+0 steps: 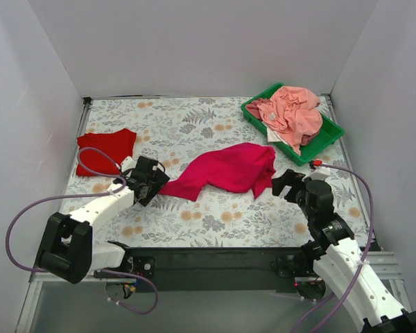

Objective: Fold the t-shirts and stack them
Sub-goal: Flatten the tshirt out

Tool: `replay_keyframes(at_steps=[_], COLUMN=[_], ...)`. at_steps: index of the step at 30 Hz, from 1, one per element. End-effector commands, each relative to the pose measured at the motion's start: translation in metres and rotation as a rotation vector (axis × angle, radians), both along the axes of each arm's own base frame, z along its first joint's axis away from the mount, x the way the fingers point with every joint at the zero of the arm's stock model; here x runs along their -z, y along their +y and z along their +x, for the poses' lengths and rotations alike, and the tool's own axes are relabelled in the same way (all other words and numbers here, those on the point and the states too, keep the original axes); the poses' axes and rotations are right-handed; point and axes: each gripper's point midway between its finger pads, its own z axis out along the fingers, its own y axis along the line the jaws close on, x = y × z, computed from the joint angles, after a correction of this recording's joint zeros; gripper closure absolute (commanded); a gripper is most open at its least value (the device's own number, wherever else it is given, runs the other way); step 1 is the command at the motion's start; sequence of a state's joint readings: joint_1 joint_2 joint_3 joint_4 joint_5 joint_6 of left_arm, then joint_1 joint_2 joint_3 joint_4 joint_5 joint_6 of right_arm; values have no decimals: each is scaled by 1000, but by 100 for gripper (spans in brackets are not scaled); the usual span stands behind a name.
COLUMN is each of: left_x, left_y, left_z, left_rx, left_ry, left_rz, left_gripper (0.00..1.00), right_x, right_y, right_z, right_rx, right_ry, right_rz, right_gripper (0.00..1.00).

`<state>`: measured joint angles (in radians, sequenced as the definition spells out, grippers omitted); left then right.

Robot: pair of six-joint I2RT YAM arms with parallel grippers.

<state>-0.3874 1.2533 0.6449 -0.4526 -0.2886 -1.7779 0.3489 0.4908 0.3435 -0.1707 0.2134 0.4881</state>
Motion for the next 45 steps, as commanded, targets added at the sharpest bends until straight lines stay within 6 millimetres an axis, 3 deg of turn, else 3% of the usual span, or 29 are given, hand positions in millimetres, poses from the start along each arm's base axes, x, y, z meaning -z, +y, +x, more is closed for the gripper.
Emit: replay_keyframes(at_steps=[1,10,11,14,19,24,28,32,36,45], left_x=[15,35,36,37,28,8,-9,-26,-31,-33], left_y=[3,4,4,1,-1,-8,-10,-15,-15,-13], left_z=[6,11,12,11,11,12,10,8,5,1], left_rx=[-43,-58,-54,-36,-18,21,27,40,49,58], left_ry=[0,51,56,61,22,-46,-102,-152,-168,-172], left_rz=[6,34,38,32,16,-33,-71,-113,-128,-119], left_gripper=[27,60,73,100,100,100,100,100,100,100], right_x=[8,9,9,7,15,23,26,47,62,82], right_y=[3,2,1,0,-2,23,42,58,67,72], right_z=[-5,-9,-9,-9,-9,-14,-15,-14,-6,17], right_rx=[-12,-19,-20,-13,24,-108,-242,-329,-330,-240], right_ry=[39,37,37,30,60,113,144,242,291,357], right_rz=[13,3,2,2,23,64,43,25,-27,-129], right_gripper=[2,2,2,2,2,2,9,11,14,35])
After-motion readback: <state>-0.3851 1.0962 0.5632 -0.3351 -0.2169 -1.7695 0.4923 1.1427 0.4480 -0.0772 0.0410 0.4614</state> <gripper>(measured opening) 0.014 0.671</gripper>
